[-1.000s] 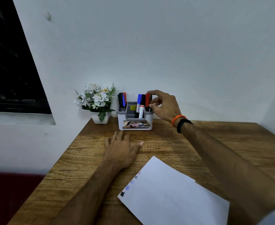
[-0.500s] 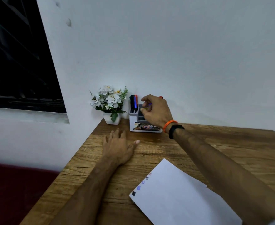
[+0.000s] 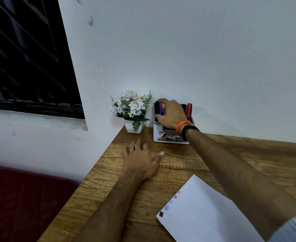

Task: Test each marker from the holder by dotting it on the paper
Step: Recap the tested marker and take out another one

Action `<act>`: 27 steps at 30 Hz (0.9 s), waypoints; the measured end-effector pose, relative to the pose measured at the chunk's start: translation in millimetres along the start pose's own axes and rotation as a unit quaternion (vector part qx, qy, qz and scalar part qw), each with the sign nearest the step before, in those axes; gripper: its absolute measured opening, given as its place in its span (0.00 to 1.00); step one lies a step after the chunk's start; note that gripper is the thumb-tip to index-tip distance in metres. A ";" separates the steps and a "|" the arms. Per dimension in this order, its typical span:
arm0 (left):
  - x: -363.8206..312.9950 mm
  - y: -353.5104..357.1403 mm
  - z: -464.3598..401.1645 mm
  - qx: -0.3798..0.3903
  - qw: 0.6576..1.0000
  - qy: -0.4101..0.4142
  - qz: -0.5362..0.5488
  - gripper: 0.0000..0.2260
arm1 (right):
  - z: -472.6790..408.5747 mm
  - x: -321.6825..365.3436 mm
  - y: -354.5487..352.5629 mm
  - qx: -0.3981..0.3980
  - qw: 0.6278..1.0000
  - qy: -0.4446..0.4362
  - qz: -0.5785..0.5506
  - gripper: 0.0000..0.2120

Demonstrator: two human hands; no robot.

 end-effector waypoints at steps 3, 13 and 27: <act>-0.8 -0.8 0.6 0.000 1.000 -0.002 0.000 0.37 | 4.6 1.2 -3.0 -0.051 0.998 -0.019 -0.043 0.24; -1.8 -1.7 1.6 0.002 1.000 -0.004 0.005 0.37 | 17.0 1.4 6.2 -0.071 0.989 0.033 -0.128 0.18; -15.1 -35.9 21.6 -0.133 0.923 0.117 0.340 0.25 | 90.4 22.5 -48.6 -0.112 0.945 -0.073 -0.300 0.13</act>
Point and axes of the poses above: each hand's wrist, its own z-axis away from the middle knuckle, its own y-axis out of the palm, x = y × z, the point moved 2 cm from there along -z, towards the middle knuckle, and after that the axes turned 12 degrees about x, right-handed, at the moved point
